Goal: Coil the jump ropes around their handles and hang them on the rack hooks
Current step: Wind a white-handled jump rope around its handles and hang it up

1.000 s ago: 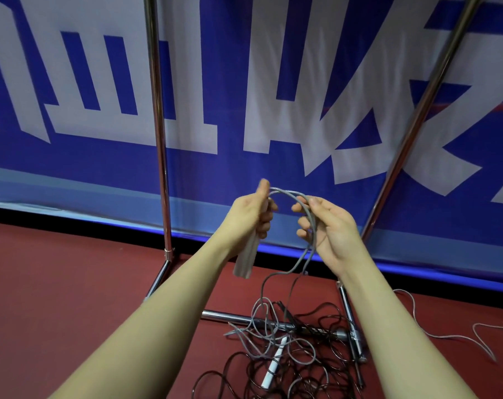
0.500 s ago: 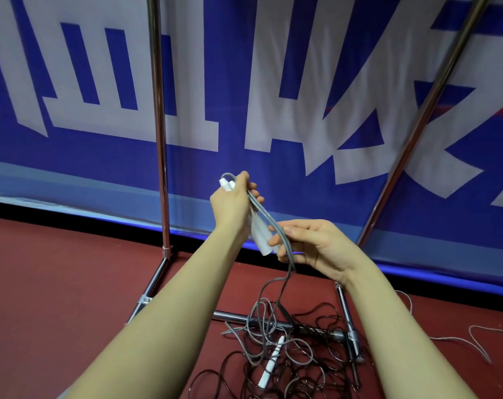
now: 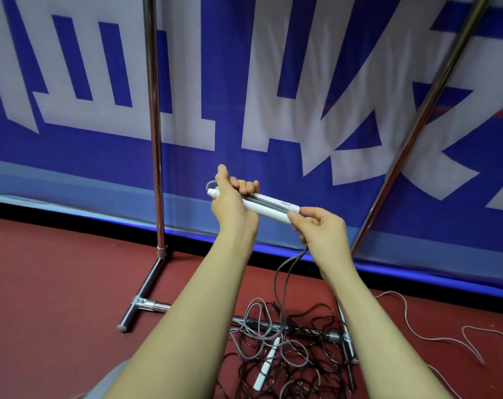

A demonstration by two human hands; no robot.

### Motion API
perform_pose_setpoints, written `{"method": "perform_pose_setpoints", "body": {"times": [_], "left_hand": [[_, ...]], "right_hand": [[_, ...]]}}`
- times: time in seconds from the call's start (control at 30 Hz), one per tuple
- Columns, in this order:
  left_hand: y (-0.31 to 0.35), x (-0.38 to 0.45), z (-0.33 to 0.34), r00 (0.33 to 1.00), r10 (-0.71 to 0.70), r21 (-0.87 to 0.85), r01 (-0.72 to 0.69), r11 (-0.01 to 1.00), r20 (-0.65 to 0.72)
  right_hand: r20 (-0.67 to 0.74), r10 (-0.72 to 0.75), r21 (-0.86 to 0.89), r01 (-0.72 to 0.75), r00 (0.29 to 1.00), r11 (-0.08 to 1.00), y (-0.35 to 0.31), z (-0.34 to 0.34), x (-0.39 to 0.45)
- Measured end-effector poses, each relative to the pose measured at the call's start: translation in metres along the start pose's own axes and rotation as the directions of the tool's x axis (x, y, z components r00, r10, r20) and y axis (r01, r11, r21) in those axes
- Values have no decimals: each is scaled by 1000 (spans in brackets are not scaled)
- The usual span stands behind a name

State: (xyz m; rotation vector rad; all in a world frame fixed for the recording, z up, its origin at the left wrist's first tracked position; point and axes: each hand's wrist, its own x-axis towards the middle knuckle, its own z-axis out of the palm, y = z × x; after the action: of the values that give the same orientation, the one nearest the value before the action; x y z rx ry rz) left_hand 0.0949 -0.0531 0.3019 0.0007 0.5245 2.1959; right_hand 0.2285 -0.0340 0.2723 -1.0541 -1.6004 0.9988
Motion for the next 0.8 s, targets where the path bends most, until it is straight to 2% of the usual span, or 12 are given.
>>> {"method": "perform_pose_setpoints", "body": {"times": [0.2,0.27,0.4,0.5,0.63,0.7,0.8], "left_hand": [[6,1,-2,998,-46,-130,51,990,39],[6,4,-4,996,-66,-159,75,984,60],[6,5,-9,987,-124,-100,134,986,100],[6,2,-11,980,-165,-121,179,976,115],[9,1,-8,987,-135,-223,151,963,86],[11,1,-8,990,-123,-259,135,956,62],[10,-1,-7,988,-136,-274,151,950,72]], "right_hand": [[68,-113,43,110,991,993,-4,-2,-6],[52,-128,26,127,990,992,-1,-1,-7],[-20,-142,10,142,990,990,6,0,-4],[-8,-155,31,155,988,987,7,-3,-3],[50,-159,115,152,986,982,6,-2,-6],[77,-188,97,181,979,979,3,-1,-8],[43,-215,103,209,976,972,-1,-2,-10]]}}
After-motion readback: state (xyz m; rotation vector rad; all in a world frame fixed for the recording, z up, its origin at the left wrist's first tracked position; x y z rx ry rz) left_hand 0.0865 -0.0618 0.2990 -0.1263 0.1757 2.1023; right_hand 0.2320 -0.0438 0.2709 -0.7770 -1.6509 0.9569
